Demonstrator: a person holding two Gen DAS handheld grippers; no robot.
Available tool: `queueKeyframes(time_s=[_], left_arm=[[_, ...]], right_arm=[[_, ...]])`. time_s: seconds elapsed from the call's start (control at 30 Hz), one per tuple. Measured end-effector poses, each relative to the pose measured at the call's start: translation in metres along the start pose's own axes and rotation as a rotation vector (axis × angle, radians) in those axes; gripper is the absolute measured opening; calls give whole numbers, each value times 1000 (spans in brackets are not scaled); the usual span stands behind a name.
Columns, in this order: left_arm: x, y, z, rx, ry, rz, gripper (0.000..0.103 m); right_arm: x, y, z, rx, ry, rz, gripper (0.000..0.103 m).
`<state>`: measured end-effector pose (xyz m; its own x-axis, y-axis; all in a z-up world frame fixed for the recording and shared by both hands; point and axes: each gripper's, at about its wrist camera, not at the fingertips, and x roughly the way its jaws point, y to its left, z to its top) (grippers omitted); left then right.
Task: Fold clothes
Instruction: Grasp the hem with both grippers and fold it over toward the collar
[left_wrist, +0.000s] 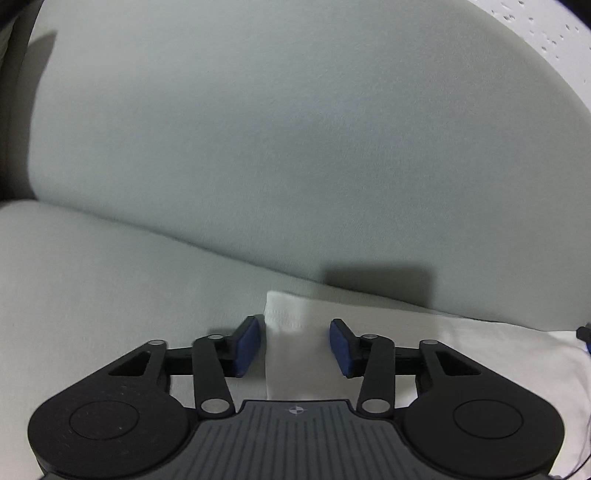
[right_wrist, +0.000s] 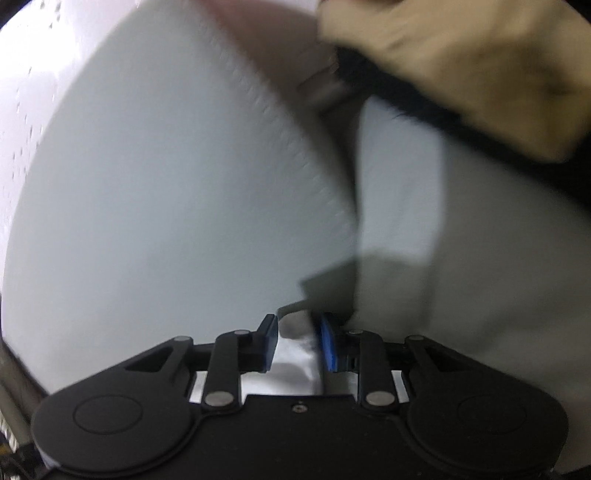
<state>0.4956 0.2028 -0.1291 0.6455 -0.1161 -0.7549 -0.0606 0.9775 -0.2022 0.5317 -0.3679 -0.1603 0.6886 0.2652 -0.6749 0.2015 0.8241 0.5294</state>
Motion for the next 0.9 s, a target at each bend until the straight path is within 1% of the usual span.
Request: queueKeyframes(time_s=[0.03,0.07,0.1,0.13,0.2,0.37,0.47,0.53,0.6,0.7,0.73,0.77,0.8,0.87,0.9], left_arm=[[-2,-1,1,4,-14,3,3],[-5,-2,1,8,-32,4,3],[-9,-3,2,12,-50,6,3],[-14,-7,0,35,-76,18,3],[-30,-13,-3,70,-121,42,3],[-84,-24,-10,117,-218,49,3],[-126,-27,-22,115,-252,21,3],[-155,-27,-37,95,-257,-2,3],[-185,-27,-57,84,-252,-7,3],[-231,-17,-94,69,-239,-11,3],[-242,-14,-109,50,-236,-13,3],[-249,-9,-123,17,-228,-15,3],[-254,-3,-136,-21,-218,-17,3],[-263,16,-168,-126,-177,-21,3],[-265,25,-184,-183,-153,-22,3]], right_arm=[[1,3,0,-13,-1,-13,24],[-2,4,-1,-26,-14,-23,19],[-5,5,-2,-39,-28,-33,12],[-9,7,-3,-52,-43,-43,8],[-23,7,-4,-49,-75,-38,8],[-79,13,-5,-22,-148,3,7],[-126,18,-12,-6,-185,34,7],[-160,20,-21,0,-196,53,7],[-195,17,-35,12,-188,66,7],[-243,8,-63,24,-158,75,7],[-255,12,-78,19,-145,69,7],[-266,17,-93,11,-131,63,7],[-271,15,-100,-7,-123,49,7],[-279,23,-135,-37,-79,22,7],[-278,27,-143,-38,-56,9,7]])
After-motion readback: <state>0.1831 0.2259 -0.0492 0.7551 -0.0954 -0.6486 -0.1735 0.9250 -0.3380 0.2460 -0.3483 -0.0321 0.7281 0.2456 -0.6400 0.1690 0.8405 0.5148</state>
